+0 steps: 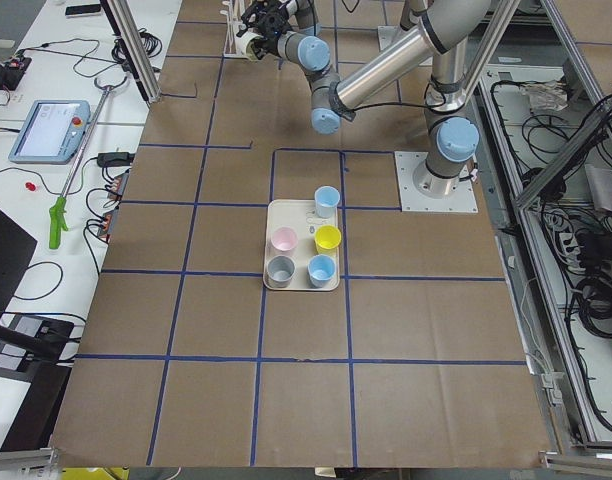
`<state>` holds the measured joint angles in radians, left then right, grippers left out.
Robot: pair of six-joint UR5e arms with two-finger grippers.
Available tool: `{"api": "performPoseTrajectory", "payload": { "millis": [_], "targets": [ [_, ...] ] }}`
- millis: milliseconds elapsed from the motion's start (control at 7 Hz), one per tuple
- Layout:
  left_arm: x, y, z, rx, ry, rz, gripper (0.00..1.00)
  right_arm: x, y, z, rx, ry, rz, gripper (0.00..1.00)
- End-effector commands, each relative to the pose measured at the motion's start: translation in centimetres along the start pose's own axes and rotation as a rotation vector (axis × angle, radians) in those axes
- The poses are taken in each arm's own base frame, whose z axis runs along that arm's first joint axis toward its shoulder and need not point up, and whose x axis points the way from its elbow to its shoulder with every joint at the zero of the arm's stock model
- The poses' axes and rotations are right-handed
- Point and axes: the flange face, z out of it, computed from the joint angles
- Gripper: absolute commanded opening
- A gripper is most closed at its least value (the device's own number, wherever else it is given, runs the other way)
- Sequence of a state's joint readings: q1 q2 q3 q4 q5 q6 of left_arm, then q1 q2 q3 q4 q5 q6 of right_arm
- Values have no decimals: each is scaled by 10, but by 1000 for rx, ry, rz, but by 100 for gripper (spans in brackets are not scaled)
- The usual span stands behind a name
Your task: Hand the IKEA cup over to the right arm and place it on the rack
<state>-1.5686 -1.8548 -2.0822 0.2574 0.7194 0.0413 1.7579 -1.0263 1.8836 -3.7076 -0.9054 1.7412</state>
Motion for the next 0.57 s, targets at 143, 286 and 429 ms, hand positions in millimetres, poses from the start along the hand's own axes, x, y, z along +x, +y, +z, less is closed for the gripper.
{"api": "performPoseTrajectory", "payload": {
  "millis": [143,286,429],
  "targets": [
    [-28,-11,-28,38,-59,-15,99,-6,-7,-3,17,-12,-13,50],
    [-54,-13,-47,59,-109,-36,99,-16,-20,-7,41,-35,-60,47],
    [-75,-16,-62,75,-152,-52,99,-35,-41,-15,90,-64,-237,47]
  ]
}}
